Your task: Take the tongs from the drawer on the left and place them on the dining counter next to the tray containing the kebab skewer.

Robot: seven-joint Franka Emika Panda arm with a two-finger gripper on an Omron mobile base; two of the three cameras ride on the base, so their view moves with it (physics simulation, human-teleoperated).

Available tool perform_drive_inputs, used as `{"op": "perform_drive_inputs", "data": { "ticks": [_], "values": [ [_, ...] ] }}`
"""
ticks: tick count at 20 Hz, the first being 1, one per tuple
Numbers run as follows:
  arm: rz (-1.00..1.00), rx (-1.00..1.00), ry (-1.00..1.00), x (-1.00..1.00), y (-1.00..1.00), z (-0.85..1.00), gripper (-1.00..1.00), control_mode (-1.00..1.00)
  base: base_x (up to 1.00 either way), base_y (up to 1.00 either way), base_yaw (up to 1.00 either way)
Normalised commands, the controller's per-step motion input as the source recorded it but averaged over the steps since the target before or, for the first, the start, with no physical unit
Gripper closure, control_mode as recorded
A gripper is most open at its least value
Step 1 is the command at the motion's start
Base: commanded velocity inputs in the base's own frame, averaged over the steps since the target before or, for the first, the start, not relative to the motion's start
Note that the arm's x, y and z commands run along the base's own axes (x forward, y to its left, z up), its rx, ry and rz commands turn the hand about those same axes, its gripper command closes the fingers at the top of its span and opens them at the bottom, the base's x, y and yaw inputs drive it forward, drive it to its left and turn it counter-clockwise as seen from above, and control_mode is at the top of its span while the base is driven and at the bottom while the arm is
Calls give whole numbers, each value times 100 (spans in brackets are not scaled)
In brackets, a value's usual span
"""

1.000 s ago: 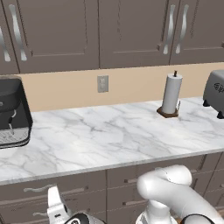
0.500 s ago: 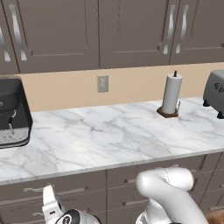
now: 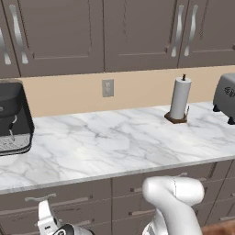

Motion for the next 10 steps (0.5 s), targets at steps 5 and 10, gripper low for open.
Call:
{"op": "perform_drive_inputs", "data": {
  "ticks": [5,10],
  "values": [
    [0,0,0,39,7,-6,-100,-100,0,0,0],
    [0,0,0,25,1,-2,-100,-100,0,0,0]
  ]
}}
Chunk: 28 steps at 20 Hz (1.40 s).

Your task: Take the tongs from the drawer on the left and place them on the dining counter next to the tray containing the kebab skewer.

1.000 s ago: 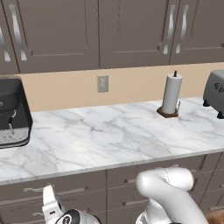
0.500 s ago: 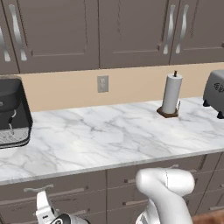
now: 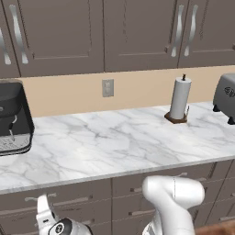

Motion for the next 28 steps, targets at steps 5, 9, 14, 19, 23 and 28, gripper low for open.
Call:
{"op": "perform_drive_inputs", "data": {
  "ticks": [5,9,14,19,23,28],
  "values": [
    [0,0,0,16,0,-28,-100,-100,0,0,0],
    [0,0,0,21,8,-32,-100,-100,0,0,0],
    [0,0,0,30,33,-27,-100,-100,0,0,0],
    [0,0,0,19,53,-36,-100,-100,0,0,0],
    [0,0,2,20,47,-44,-100,-100,0,0,0],
    [0,0,4,20,6,-52,-100,-100,0,0,0]
  ]
}}
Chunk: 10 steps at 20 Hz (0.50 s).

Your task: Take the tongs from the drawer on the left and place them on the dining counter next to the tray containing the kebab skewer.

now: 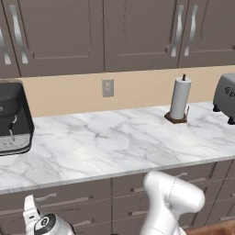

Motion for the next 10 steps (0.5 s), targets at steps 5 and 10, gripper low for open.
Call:
{"op": "perform_drive_inputs", "data": {
  "ticks": [5,10],
  "values": [
    [2,0,0,5,0,-48,-100,-100,0,0,0],
    [0,0,0,20,0,-12,-100,-100,0,0,0]
  ]
}}
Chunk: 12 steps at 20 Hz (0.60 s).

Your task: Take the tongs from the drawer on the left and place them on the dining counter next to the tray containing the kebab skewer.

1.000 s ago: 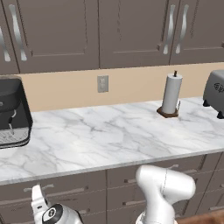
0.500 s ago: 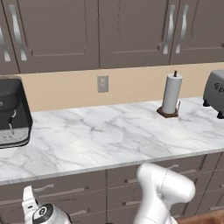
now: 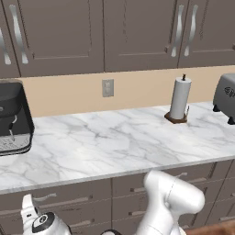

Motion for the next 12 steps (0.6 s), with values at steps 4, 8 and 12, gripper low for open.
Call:
{"op": "perform_drive_inputs", "data": {
  "ticks": [4,8,12],
  "values": [
    [4,0,-12,4,-26,-7,-100,-100,0,0,0],
    [5,0,-13,0,-24,-16,-100,-100,0,0,0],
    [4,0,-7,-3,-23,-22,-100,-100,0,0,0]
  ]
}}
